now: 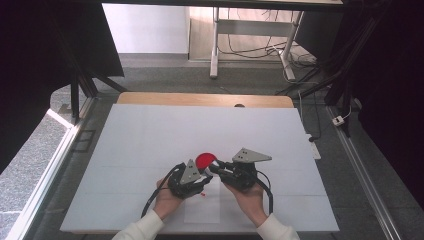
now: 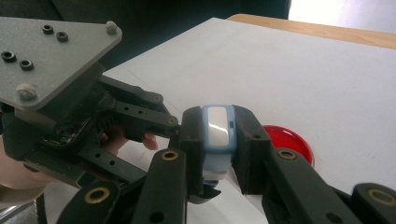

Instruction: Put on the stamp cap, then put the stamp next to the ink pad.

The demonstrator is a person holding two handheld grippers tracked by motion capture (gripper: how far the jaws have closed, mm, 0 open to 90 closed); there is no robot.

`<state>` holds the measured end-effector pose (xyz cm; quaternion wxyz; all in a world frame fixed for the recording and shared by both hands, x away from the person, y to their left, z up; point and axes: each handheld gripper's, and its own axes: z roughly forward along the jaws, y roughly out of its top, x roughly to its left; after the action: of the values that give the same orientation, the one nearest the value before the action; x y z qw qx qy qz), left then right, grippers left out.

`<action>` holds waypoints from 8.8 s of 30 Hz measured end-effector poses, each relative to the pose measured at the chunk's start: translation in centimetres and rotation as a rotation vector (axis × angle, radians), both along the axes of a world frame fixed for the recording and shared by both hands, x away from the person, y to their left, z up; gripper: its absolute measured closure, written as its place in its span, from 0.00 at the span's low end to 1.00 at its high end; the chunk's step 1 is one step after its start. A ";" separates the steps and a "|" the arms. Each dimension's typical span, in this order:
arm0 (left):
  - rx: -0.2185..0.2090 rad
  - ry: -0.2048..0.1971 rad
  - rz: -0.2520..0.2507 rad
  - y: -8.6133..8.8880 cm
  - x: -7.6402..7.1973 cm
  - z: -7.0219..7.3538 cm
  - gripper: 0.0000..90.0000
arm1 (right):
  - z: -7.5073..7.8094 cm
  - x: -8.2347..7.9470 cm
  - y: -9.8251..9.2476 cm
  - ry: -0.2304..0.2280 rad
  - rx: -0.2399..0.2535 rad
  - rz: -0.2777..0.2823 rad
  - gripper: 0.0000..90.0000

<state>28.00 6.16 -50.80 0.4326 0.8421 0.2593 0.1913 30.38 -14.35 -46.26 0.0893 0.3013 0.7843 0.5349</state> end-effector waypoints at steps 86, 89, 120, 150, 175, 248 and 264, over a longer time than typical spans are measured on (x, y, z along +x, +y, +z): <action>0.074 -0.069 0.043 -0.4 -0.6 -0.5 0.73 | -0.5 -0.3 0.7 0.112 -0.030 -0.081 0.84; 0.093 -0.094 0.033 -0.4 -0.7 -0.4 0.73 | -0.3 -0.2 0.6 0.122 -0.027 -0.076 0.84; 0.123 -0.138 0.018 -0.8 -1.2 -0.4 0.73 | -0.2 0.4 0.5 0.195 -0.052 -0.039 0.84; 0.085 -0.036 0.029 -0.1 -0.5 -0.7 0.56 | -0.2 0.6 -0.1 0.140 -0.025 -0.020 0.84; -0.026 0.135 0.099 9.3 -3.3 0.3 0.45 | 0.4 1.6 -2.0 0.035 -0.077 -0.017 0.84; -0.019 0.170 0.217 14.6 -4.9 -1.6 0.41 | -3.6 6.7 -0.9 0.072 -0.401 -0.054 0.81; -0.021 0.173 0.214 14.5 -4.9 -1.7 0.41 | -2.2 5.3 -3.1 -0.010 -0.248 -0.050 0.46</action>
<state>23.14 20.67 -52.46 0.3944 0.8184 0.3859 0.1604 35.73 -17.41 -48.44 0.1431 0.3047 0.8363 0.4328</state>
